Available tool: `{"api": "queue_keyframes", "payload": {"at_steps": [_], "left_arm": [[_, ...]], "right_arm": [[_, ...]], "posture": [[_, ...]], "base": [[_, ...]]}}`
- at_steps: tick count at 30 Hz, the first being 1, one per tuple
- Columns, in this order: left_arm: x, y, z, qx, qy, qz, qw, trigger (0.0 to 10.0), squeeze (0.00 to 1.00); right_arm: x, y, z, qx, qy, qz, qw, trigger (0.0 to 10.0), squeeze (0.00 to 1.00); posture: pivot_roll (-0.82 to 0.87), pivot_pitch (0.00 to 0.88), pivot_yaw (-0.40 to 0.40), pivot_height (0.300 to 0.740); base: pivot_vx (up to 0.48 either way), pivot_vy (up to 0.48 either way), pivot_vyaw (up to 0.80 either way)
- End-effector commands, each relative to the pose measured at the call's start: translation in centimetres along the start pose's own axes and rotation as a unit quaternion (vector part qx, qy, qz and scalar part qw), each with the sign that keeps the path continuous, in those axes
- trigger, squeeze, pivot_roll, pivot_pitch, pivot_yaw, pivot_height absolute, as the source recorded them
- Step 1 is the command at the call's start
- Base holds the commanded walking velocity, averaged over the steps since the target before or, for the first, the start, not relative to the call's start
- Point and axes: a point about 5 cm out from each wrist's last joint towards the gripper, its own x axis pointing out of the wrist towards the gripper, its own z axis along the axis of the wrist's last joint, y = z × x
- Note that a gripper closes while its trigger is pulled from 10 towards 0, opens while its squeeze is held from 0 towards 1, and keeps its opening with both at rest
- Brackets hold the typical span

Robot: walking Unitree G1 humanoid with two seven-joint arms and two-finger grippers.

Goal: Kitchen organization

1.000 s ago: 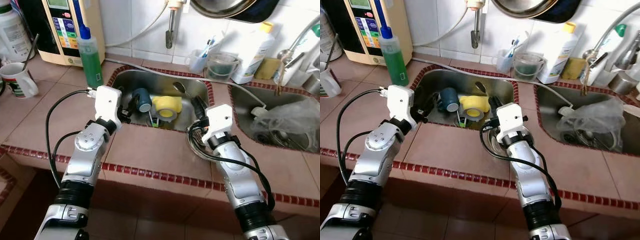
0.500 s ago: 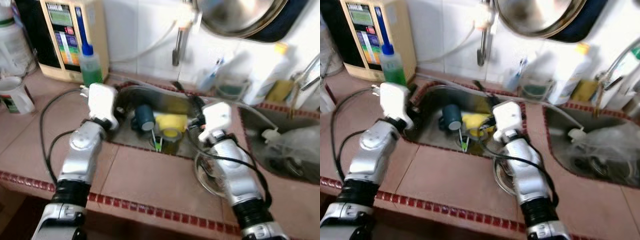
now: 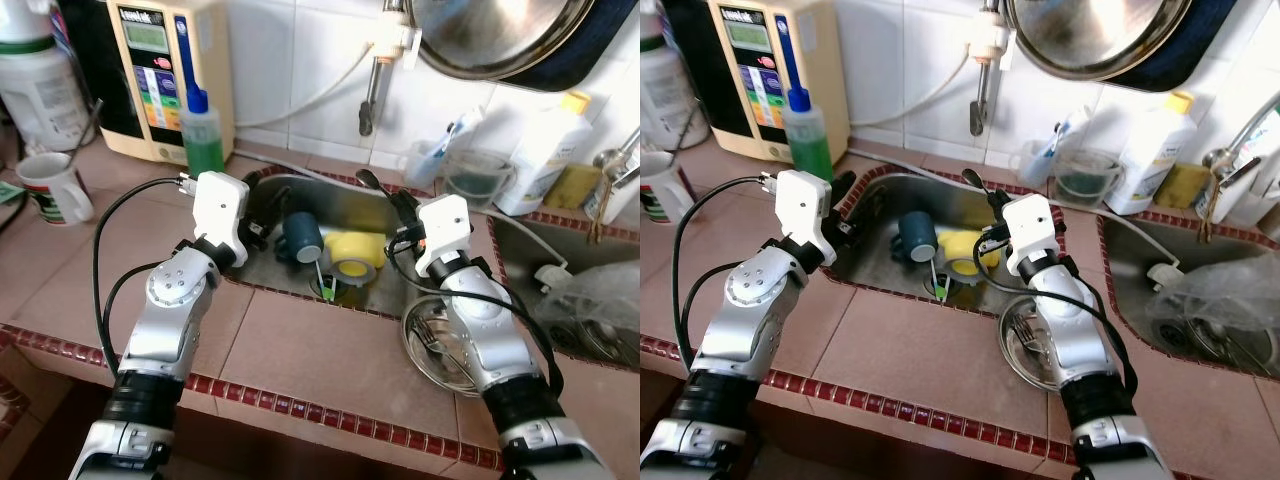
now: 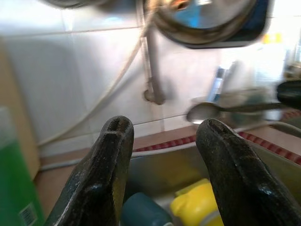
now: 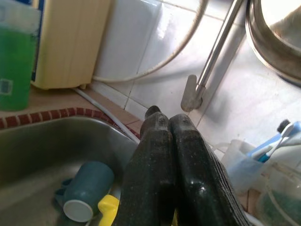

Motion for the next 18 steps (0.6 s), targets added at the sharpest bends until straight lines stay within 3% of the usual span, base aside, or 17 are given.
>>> {"api": "queue_keyframes", "payload": {"at_steps": [1,4,9,13,18], "left_arm": [[0.0,-0.8,0.2,0.013,0.004,-0.025,1.000,10.0,0.00],[-0.6,-2.0,0.3,0.028,0.007,-0.055,0.998,10.0,0.00],[-1.2,-3.0,0.1,0.030,0.021,-0.079,0.996,10.0,0.00],[-1.6,-3.7,0.4,0.034,0.027,-0.093,0.995,10.0,0.00],[-1.7,-4.1,0.6,0.023,0.036,-0.104,0.994,10.0,0.00]], "right_arm": [[0.3,-1.1,-0.1,0.016,0.010,-0.011,1.000,10.0,0.00],[1.0,-1.9,-0.2,0.058,0.028,-0.020,0.998,10.0,0.00],[1.6,-2.3,-0.3,0.071,0.039,-0.020,0.996,10.0,0.00],[2.4,-2.1,-0.2,0.113,0.048,-0.002,0.992,10.0,0.00],[2.8,-1.7,0.0,0.130,0.053,0.023,0.990,10.0,0.00]], "posture": [[0.11,0.000,-0.066,0.740],[0.11,0.000,-0.061,0.740],[0.12,0.041,-0.050,0.740],[0.13,0.087,-0.045,0.740],[0.13,0.115,-0.044,0.740]], "base": [[0.000,0.000,0.00],[0.000,0.000,0.00],[0.000,0.000,0.00],[0.000,0.000,0.00],[0.000,0.000,0.00]]}}
